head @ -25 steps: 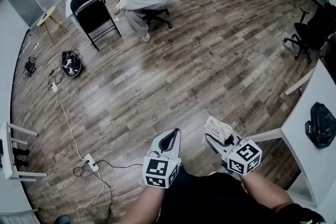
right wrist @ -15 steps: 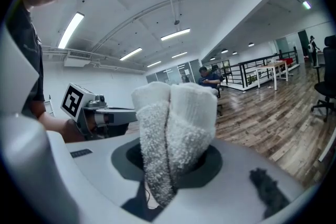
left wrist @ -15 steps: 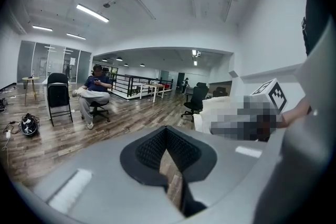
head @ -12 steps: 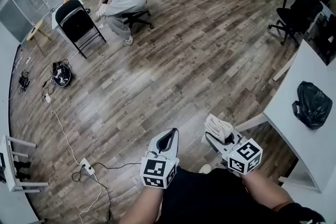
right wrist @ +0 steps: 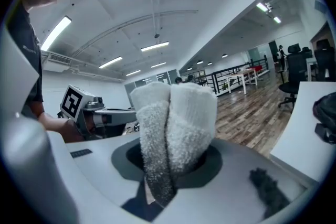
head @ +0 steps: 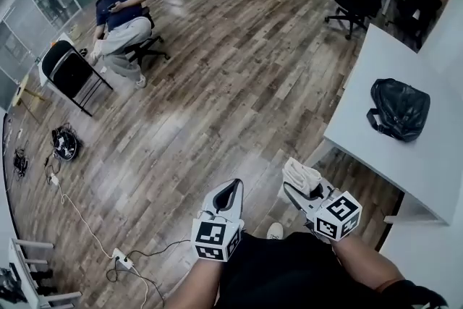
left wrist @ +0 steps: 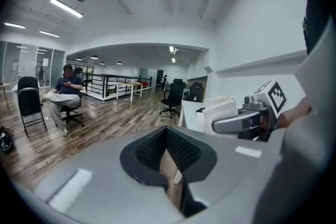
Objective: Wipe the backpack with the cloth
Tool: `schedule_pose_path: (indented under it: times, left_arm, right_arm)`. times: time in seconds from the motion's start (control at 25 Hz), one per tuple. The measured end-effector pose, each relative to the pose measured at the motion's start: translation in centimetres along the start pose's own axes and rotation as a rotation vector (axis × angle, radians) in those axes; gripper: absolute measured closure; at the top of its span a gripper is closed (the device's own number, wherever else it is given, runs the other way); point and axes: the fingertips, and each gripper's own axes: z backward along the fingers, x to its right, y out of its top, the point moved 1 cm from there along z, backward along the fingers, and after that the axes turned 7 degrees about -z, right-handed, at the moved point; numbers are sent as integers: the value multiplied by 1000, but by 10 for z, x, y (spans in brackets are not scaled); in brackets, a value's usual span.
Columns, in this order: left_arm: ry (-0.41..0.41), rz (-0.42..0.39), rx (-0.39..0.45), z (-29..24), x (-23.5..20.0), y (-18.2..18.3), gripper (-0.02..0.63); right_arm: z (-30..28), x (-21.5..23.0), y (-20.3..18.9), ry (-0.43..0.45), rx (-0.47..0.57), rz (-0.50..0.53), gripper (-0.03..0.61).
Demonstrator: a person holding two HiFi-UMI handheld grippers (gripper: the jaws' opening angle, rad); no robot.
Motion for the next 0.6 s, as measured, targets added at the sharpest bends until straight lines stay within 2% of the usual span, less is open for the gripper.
schedule_pose_path:
  times: [0.28,0.6]
  left_arm:
    - [-180,-83,-21,-39,65,21,607]
    - [-395,-168,-6,-86,144,48,607]
  right_arm:
    - [69,38,-1,-160,86,-71,477]
    - [150,80,-8,-372,178,-150,477]
